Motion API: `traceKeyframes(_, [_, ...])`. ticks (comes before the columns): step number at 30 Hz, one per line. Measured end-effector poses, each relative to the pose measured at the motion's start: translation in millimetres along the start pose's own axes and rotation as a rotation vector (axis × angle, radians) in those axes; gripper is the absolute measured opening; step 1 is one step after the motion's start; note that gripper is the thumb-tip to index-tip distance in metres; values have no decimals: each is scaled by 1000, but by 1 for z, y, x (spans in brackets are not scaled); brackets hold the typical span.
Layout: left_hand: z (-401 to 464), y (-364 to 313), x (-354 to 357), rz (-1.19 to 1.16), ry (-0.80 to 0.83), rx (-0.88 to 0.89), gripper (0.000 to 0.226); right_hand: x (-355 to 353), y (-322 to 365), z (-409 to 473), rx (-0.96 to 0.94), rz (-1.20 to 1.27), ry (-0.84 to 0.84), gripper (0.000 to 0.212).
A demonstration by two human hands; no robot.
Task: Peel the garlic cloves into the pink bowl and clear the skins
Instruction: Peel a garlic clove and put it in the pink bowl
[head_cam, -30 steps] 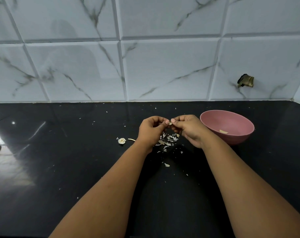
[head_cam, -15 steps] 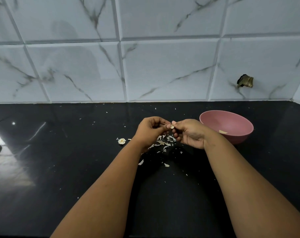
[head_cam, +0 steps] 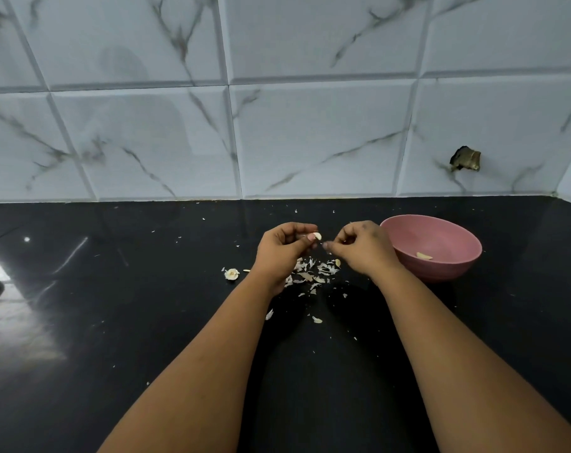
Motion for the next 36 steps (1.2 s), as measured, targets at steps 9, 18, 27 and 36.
traceKeyframes(9, [1,-2,-7,-46,-94,9,14,-6,3,0,9,183,-45,30])
traceKeyframes(18, [-1,-6,-5,-95,-126,33,9,1,7,-2,124,543,-34,15])
traceKeyframes(27, [-1,-7,-4,-91,-97,39,10,15,9,-5,132,564,99,9])
traceKeyframes(36, [-1,-7,-3,-94,-100,22,8,13,25,-7,-158,71,14,12])
Point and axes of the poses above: each hand's wrist, its own z-axis towards the middle knuckle, its own x-axis out of the palm, y = z × x, the point moved 8 cm from there along z, towards the middle knuckle, and after that the axes turned 10 degrees about -y, right-handed, at the moved point
